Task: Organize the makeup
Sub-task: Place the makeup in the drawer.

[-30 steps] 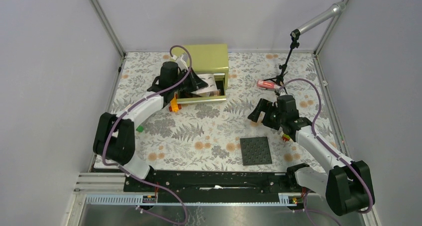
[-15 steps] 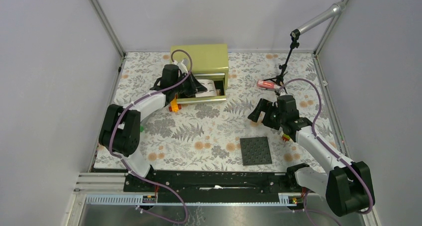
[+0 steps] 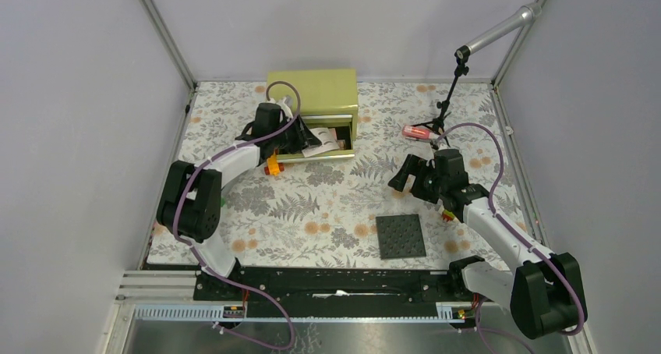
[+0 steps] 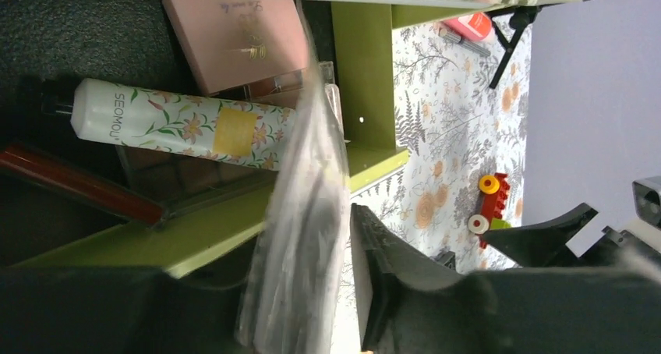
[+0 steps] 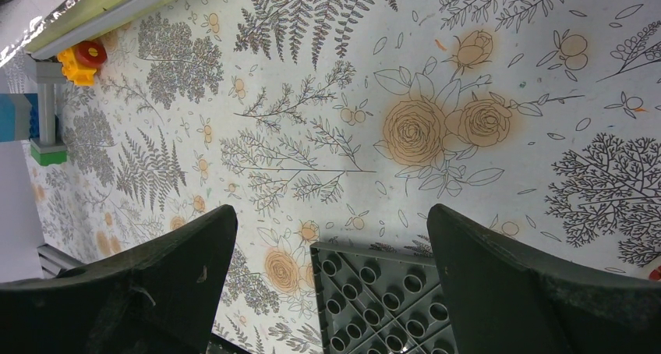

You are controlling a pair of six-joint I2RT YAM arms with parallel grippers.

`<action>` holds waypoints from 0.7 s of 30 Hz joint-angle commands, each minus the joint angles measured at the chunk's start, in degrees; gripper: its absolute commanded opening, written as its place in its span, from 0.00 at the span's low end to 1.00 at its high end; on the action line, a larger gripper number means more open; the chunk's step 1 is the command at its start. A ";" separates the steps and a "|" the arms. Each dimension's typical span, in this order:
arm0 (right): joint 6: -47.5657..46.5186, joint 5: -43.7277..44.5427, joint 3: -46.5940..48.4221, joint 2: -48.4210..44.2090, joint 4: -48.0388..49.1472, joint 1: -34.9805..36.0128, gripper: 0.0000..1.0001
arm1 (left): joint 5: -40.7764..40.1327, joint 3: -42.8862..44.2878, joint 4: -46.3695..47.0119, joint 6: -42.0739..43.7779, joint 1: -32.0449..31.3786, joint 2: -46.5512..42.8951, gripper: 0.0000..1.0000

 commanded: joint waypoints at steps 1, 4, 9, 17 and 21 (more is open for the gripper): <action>-0.79 1.54 0.26 -1.15 -0.61 -0.32 1.00 | -2.90 3.63 -0.68 1.90 0.38 -0.17 0.41; -0.77 1.40 0.18 -1.20 -0.59 -0.27 1.00 | -5.04 4.49 -2.30 2.84 0.39 -0.20 0.58; -0.68 1.35 0.20 -1.17 -0.54 -0.31 1.00 | -11.97 6.03 -7.07 5.22 0.60 -2.26 0.68; -0.77 0.68 0.49 -0.43 -0.47 -0.32 1.00 | -24.61 9.51 -14.23 8.52 0.73 -5.01 0.84; -0.77 0.58 0.55 -0.19 -0.51 -0.31 1.00 | -29.86 8.79 -15.02 8.67 0.73 -7.68 0.92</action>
